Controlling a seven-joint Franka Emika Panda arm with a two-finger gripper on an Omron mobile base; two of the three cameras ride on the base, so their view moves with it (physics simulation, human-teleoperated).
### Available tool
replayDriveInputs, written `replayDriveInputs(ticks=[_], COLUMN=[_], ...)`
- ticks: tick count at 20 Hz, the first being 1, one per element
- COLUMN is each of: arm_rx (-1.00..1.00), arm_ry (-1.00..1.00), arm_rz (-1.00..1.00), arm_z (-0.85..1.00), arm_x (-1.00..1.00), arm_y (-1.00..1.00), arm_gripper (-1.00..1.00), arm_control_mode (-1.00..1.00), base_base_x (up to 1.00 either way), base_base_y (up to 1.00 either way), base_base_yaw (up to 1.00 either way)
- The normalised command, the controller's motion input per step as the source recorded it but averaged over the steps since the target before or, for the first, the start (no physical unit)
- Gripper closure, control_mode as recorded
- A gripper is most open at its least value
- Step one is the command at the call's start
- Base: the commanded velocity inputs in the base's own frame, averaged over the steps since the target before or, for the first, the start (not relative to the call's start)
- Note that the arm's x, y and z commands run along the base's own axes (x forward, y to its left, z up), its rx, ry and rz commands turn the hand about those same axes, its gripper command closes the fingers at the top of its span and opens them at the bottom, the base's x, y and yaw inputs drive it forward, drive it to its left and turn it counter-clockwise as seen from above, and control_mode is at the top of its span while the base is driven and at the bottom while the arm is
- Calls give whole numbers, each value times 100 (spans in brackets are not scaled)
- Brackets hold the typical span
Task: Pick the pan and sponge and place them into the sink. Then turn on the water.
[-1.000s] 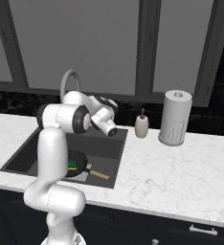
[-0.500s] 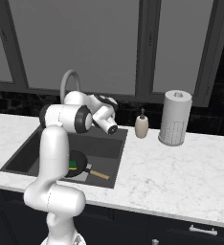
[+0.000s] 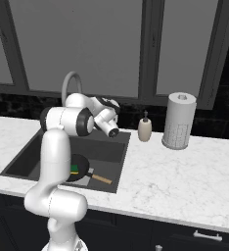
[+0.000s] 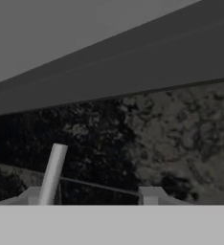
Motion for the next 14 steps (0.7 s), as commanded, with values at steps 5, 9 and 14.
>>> replayDriveInputs(ticks=[5, 9, 14], arm_rx=[0, 3, 5], arm_ry=[0, 0, 12], arm_rz=[0, 0, 0], arm_z=[-18, -26, -41], arm_x=[22, 11, 2], arm_y=[-9, -39, -86], arm_gripper=[100, 100, 100], arm_control_mode=[-100, -100, -100], base_base_x=[0, 0, 0], base_base_y=[0, 0, 0], base_base_yaw=[0, 0, 0])
